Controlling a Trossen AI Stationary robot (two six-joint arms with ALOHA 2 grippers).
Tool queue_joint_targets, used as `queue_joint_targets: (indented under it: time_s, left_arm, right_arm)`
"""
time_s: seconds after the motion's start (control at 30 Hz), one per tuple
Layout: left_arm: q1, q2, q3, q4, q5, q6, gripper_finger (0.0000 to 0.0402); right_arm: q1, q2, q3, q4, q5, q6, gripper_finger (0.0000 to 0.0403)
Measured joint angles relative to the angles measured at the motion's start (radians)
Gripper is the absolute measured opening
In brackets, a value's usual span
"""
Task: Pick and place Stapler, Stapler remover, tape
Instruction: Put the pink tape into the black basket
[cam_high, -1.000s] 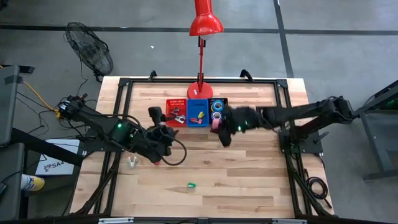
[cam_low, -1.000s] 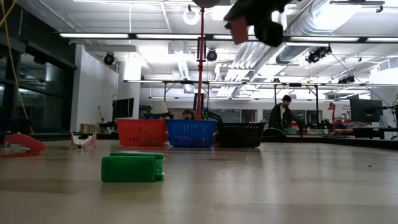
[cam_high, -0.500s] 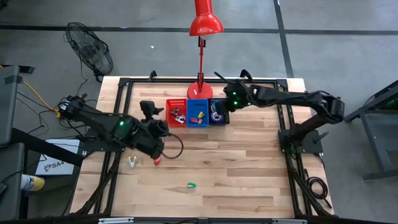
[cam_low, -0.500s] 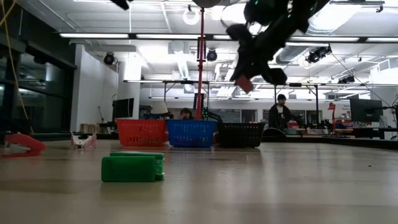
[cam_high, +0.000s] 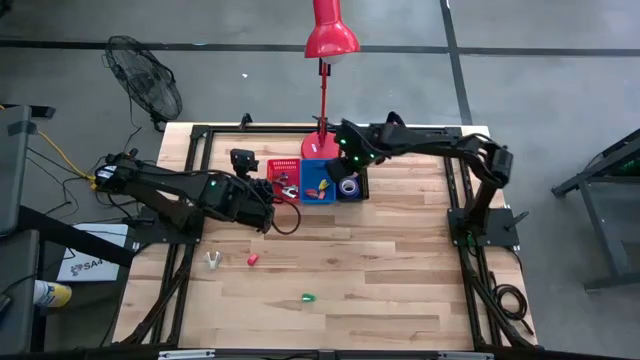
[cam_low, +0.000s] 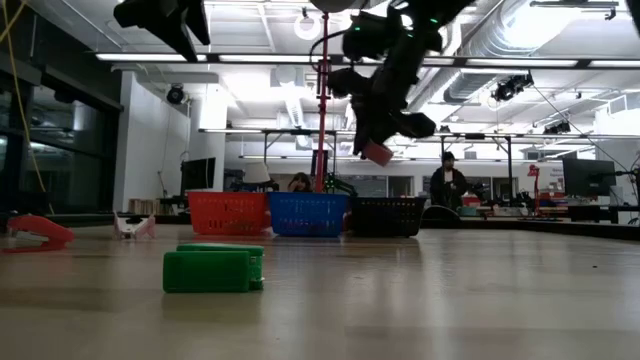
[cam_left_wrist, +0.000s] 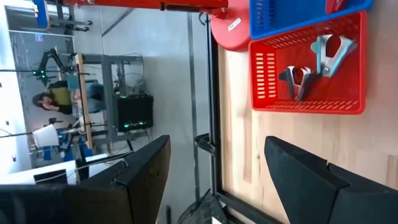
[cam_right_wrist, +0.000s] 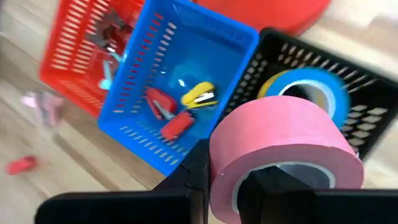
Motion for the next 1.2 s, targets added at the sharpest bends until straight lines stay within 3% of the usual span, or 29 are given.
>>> queue_joint_targets:
  time_s: [0.23, 0.43, 1.2]
  left_arm:
    - [-0.001, -0.005, 0.0, 0.001, -0.007, 0.025, 0.0257]
    - [-0.001, -0.005, 0.0, 0.001, -0.007, 0.034, 0.0257]
    - [-0.001, -0.005, 0.0, 0.003, 0.006, 0.032, 0.0257]
  right_arm:
    - [-0.02, 0.182, 0.287, -0.386, 0.014, -0.156, 0.0034]
    - [-0.023, 0.289, 0.363, -0.527, -0.044, -0.259, 0.0034]
    - [-0.042, 0.321, 0.364, -0.408, -0.093, -0.086, 0.0034]
